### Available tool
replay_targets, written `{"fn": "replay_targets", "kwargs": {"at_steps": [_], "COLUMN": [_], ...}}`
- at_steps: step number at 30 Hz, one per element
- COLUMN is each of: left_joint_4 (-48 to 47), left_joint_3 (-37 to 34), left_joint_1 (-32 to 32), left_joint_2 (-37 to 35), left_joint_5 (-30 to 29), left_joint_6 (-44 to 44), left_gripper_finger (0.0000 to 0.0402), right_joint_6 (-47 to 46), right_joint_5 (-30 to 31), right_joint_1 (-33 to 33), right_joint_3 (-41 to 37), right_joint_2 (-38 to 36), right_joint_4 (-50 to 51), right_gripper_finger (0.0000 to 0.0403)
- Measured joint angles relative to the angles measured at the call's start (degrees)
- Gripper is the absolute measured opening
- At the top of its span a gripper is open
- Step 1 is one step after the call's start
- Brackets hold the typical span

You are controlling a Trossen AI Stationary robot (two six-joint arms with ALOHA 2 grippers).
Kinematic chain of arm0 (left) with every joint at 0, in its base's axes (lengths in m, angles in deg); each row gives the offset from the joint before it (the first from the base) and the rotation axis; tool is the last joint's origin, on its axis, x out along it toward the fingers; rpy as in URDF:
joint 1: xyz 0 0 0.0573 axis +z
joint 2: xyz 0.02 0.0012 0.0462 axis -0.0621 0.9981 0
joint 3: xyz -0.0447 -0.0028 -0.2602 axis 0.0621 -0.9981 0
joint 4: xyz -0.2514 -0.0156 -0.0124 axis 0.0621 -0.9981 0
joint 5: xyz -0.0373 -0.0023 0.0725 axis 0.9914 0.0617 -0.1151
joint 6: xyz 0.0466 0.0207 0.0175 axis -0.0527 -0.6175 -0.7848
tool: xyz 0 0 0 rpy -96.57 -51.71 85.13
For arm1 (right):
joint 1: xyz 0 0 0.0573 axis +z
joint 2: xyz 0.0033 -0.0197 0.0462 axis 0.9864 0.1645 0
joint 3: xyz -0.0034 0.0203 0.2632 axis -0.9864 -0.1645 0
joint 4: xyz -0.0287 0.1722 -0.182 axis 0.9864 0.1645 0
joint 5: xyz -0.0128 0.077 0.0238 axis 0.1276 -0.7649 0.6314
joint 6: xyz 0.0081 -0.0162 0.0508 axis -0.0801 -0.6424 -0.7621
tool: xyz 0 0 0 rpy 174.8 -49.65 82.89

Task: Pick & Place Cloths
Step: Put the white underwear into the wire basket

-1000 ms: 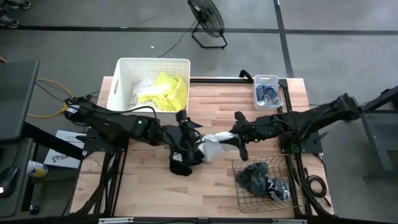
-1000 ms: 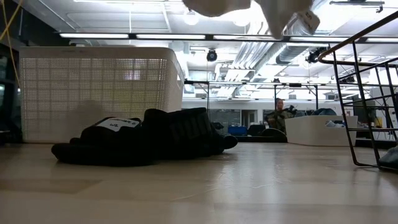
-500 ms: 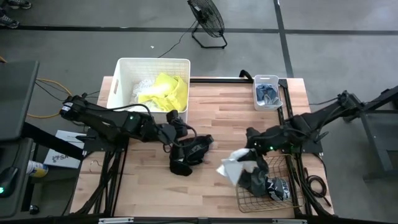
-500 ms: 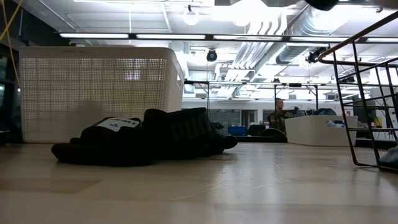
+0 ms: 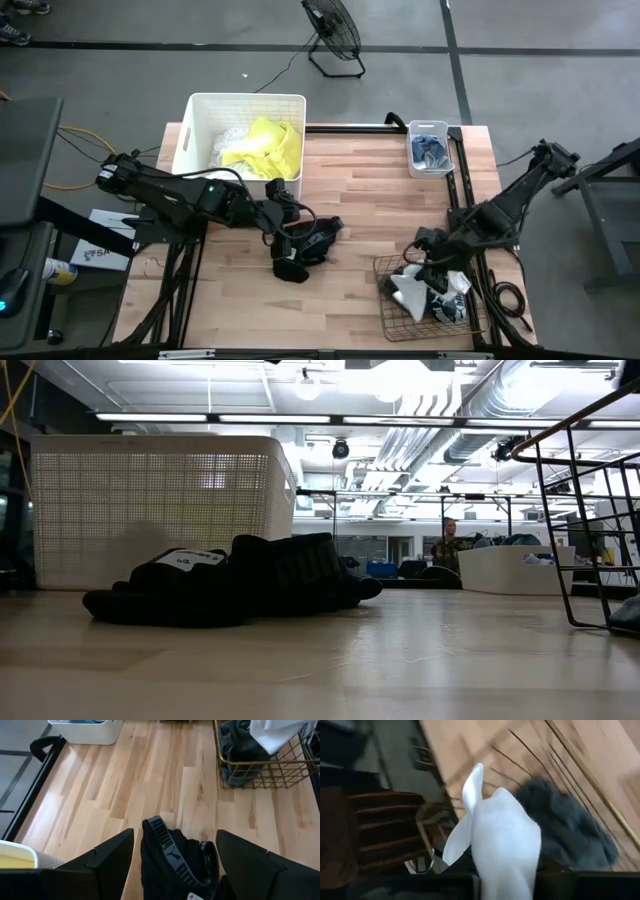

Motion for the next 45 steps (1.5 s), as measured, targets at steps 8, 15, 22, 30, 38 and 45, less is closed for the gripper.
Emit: {"fn": "replay_targets", "kwargs": {"at_steps": [8, 15, 22, 30, 38, 45], "left_joint_4": [-0.56, -1.01, -1.07, -1.26, -1.25, -1.25], "left_joint_3": [-0.01, -0.01, -0.01, -0.01, -0.01, -0.01], "left_joint_1": [0.0, 0.0, 0.0, 0.0, 0.0, 0.0], "left_joint_2": [0.0, 0.0, 0.0, 0.02, 0.04, 0.04], "left_joint_5": [0.0, 1.09, 1.54, 1.55, 2.59, 2.92], "left_joint_6": [-0.01, -0.01, -0.01, -0.01, -0.01, -0.01], "left_gripper_finger": [0.0275, 0.0275, 0.0275, 0.0275, 0.0275, 0.0275], "right_joint_6": [-19.01, -32.58, -39.62, -42.23, -42.3, -48.21], "right_joint_5": [0.6, 1.74, 0.9, -5.45, -6.65, -5.01], "right_joint_1": [5.1, 6.68, 6.66, 6.66, 6.64, 6.66], "right_joint_3": [0.0, 0.0, 0.0, 0.0, 0.0, -3.64], "right_joint_2": [4.83, 10.17, 15.7, 22.79, 27.79, 28.47], "right_joint_4": [4.15, 10.1, 15.9, 17.2, 16.18, 8.11], "right_gripper_finger": [0.0039, 0.0039, 0.0039, 0.0039, 0.0039, 0.0042]}}
